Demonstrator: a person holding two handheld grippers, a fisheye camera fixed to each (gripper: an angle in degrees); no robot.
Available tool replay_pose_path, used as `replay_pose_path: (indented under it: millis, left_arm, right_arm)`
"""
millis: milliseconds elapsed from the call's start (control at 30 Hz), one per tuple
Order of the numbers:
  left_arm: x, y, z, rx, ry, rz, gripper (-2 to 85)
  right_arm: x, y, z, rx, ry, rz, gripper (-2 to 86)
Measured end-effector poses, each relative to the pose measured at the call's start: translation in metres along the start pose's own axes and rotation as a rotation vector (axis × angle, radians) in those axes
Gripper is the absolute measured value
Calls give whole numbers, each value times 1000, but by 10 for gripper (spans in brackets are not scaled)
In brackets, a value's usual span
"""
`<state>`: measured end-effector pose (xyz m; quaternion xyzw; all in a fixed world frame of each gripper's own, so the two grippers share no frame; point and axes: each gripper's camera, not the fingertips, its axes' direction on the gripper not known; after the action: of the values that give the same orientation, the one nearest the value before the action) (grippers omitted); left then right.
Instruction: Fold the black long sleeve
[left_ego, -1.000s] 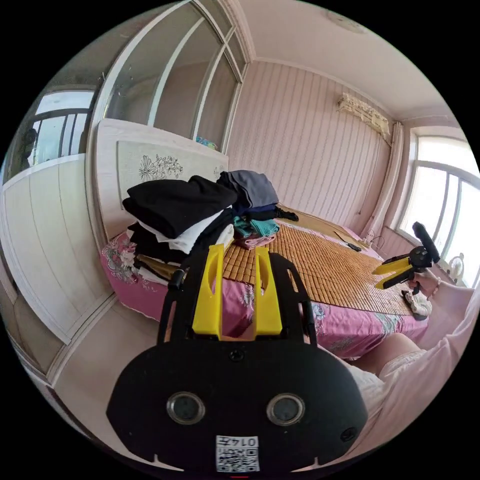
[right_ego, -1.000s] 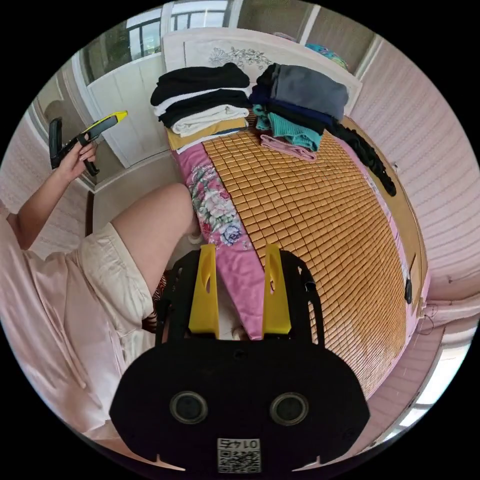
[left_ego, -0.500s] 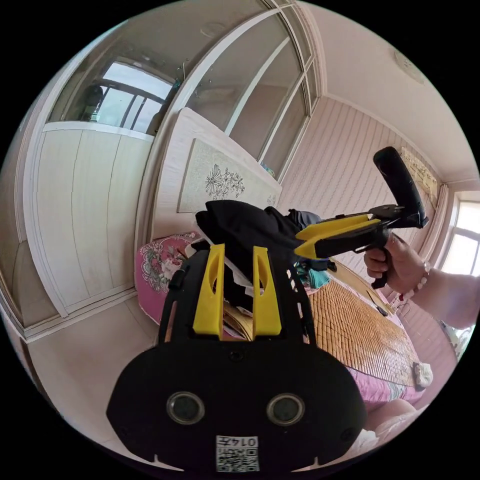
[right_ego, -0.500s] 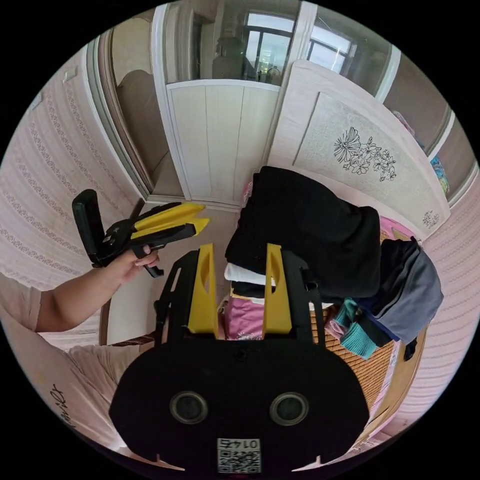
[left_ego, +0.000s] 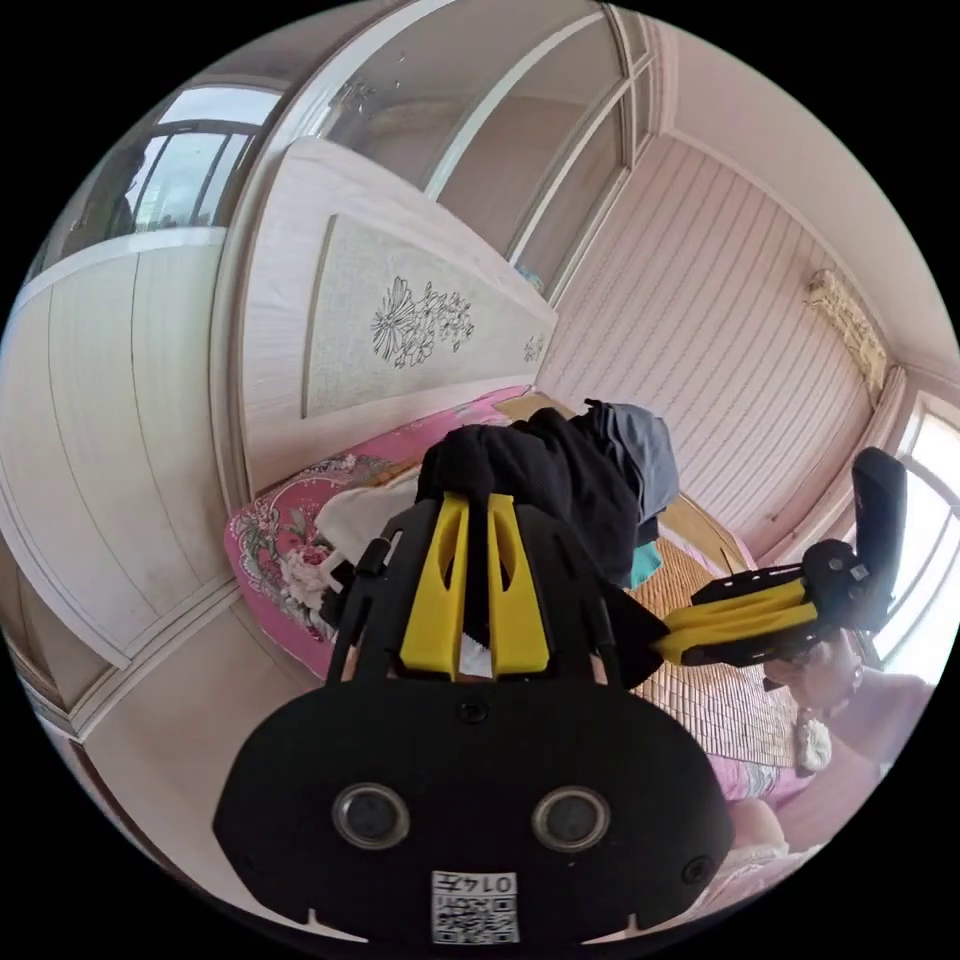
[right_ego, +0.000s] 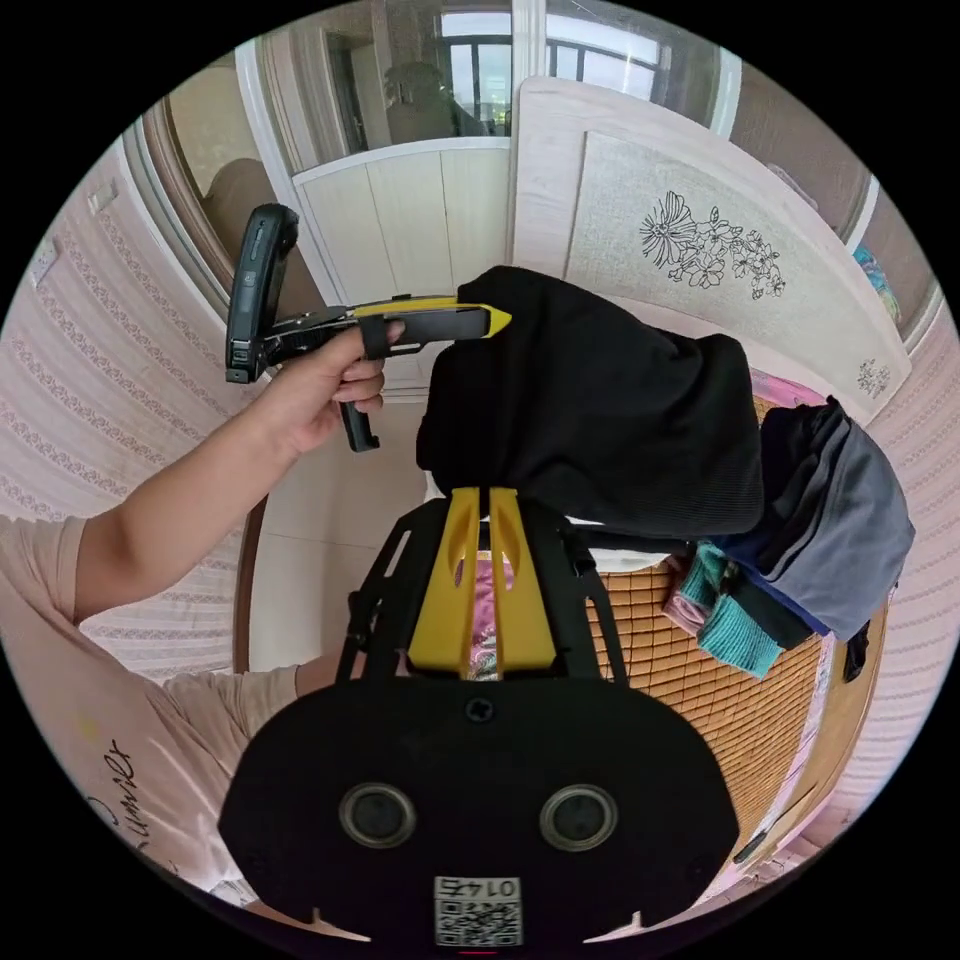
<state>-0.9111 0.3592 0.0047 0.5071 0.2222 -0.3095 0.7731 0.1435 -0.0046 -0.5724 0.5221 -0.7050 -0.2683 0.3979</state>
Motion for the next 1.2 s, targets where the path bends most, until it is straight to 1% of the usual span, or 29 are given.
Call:
replay_pose_path:
  millis: [33,67,133,167,200,233,267,300,333,367,400,433,500,533,567,633,700,767,833,900,967,1067,1100,1200]
  left_arm:
    - [42,-7,-17,46,35,84,6]
    - [66,-10,-26,66,61,131,5]
    - [170,-5,-56,94,193,345,1]
    - [196,2,-63,91,233,402,1]
    - [247,23,-73,64,296,511,3]
    - [289,52,-80,24,346,577,4]
    - [305,69,-82,-2,376,591,6]
    - [331,108,-81,-72,446,598,8]
    - [349,152,-73,-157,501,590,10]
    - [357,175,-67,-202,516,588,10]
    - [370,226,-48,-324,516,582,11]
    - [380,276,-25,-479,477,566,11]
    - [394,340,-8,-624,417,576,12]
    - [405,368,-16,-595,435,609,14]
    - [410,377,-22,-561,428,617,15]
    - [438,393,-37,-494,333,675,22]
    - [454,398,-37,-482,300,702,28]
    - [466,400,-34,-493,307,708,31]
    - [486,407,-38,-482,319,781,31]
    - [499,412,-44,-471,341,828,24]
    - [505,418,-45,-475,370,835,14]
    - [503,423,-36,-544,388,768,4]
    - [501,419,-37,-539,394,734,3]
    - [497,402,-41,-494,352,666,4]
  right_arm:
    - [2,9,-13,37,-9,10,11]
    - [5,30,-38,106,-23,35,11]
    - [5,70,-69,172,-34,65,12]
    - [2,102,-85,206,-38,89,14]
    - [2,136,-95,221,-82,119,19]
    - [3,154,-97,218,-118,142,22]
    - [7,192,-95,202,-209,197,31]
    - [13,232,-86,176,-299,258,43]
    - [17,254,-80,159,-327,304,51]
    - [27,297,-67,134,-379,417,62]
    - [40,340,-58,153,-435,564,69]
    - [45,360,-55,185,-476,628,68]
    - [57,420,-48,348,-623,786,64]
    - [59,428,-46,372,-646,813,64]
    - [62,437,-43,384,-665,845,68]
    - [65,435,-39,335,-654,846,79]
    - [71,423,-34,283,-656,861,112]
    - [75,412,-33,286,-702,859,131]
    - [74,395,-43,305,-720,809,135]
    - [71,371,-62,282,-638,752,141]
    - [73,360,-70,264,-588,746,143]
    - [81,354,-75,271,-569,789,113]
    - [83,353,-78,262,-555,809,81]
    - [84,351,-89,273,-528,839,38]
